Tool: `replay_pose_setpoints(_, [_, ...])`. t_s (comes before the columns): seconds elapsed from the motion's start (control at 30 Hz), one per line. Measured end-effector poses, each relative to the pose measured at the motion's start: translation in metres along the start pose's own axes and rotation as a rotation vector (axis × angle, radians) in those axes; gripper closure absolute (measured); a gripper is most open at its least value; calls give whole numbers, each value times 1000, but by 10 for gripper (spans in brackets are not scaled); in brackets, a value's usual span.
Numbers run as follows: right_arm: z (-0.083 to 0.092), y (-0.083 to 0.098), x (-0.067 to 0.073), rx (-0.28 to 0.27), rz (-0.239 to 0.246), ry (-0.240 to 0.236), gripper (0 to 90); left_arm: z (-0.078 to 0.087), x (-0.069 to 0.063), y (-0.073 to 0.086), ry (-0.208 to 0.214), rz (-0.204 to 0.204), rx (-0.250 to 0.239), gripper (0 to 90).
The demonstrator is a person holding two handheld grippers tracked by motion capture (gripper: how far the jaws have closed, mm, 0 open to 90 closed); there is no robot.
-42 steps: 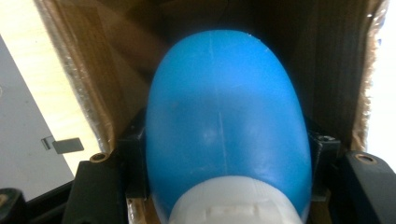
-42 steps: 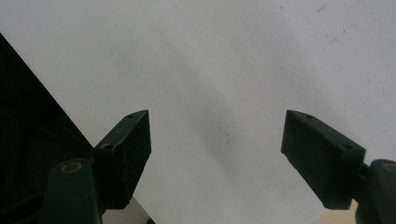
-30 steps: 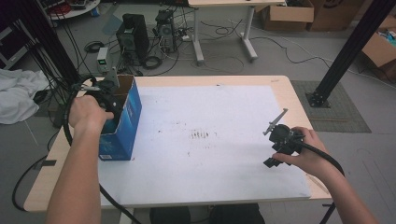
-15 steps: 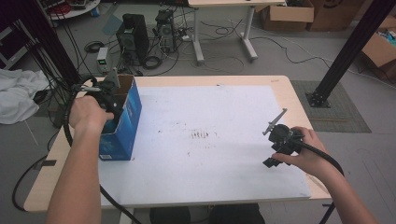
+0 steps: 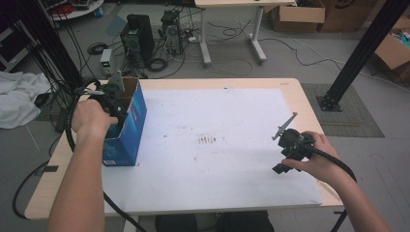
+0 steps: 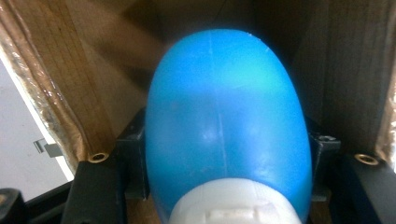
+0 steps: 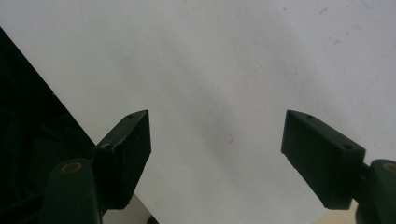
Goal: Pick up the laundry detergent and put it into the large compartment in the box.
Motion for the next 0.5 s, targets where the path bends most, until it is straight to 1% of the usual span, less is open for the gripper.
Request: replay_pose_setpoints(0.5, [1,1,0,0,-1,2,240,0,0,0,-5,-3,1,367])
Point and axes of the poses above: each handheld gripper's, and its own axes: z roughly backward along the jaws, y roughly out of its underside, x roughly to its left, the point moved 3 cm from there along -z, roughly forward along the jaws, and after that the axes turned 2 degrees about z, right-handed, at the moved point
